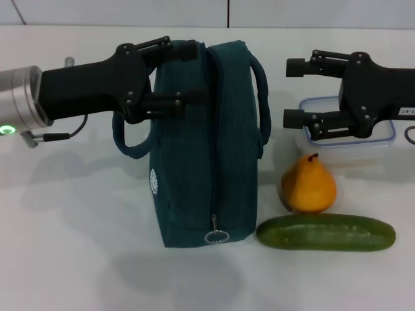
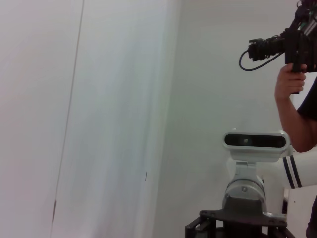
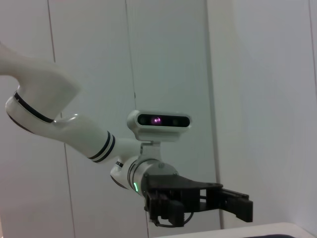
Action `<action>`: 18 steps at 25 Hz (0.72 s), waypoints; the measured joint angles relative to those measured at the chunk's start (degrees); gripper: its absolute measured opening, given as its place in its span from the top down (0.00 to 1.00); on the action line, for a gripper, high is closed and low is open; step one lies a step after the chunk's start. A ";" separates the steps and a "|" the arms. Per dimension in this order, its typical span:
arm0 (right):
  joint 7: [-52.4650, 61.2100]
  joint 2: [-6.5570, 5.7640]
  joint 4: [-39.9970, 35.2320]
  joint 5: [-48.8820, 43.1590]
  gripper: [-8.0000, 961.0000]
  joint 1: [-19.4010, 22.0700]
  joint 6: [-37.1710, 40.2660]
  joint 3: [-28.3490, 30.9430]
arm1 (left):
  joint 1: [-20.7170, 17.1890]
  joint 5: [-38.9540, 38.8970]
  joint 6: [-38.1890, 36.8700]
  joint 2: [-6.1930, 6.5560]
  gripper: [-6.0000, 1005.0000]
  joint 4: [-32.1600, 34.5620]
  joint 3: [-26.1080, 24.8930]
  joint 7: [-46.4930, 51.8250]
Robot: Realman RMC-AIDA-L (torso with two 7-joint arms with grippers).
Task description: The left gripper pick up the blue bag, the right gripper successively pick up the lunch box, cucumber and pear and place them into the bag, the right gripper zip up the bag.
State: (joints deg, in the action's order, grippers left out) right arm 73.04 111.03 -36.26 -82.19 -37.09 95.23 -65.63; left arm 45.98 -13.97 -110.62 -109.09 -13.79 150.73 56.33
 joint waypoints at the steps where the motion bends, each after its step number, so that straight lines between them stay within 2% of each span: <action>1: -0.01 -0.02 -0.03 0.00 0.11 0.02 0.13 0.01 | -0.06 0.00 -0.02 0.00 0.15 -0.01 0.00 0.03; 13: -0.01 -0.01 -0.29 0.41 0.11 0.09 0.34 0.15 | -0.85 -0.01 -0.04 -0.82 0.15 -0.02 -0.09 0.51; 16: -0.01 -0.03 -0.72 0.42 0.11 0.20 0.08 0.16 | -0.32 -0.49 -0.13 -0.48 0.15 -1.11 -0.15 3.51; 18: 0.09 -0.08 -1.20 0.43 0.11 0.26 0.05 0.16 | 0.77 -2.22 -0.35 0.12 0.15 -3.65 0.02 9.52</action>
State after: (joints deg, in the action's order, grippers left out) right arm 73.13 110.95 -37.46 -81.75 -36.83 95.28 -65.47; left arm 46.75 -16.19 -110.97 -108.96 -17.44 150.75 65.85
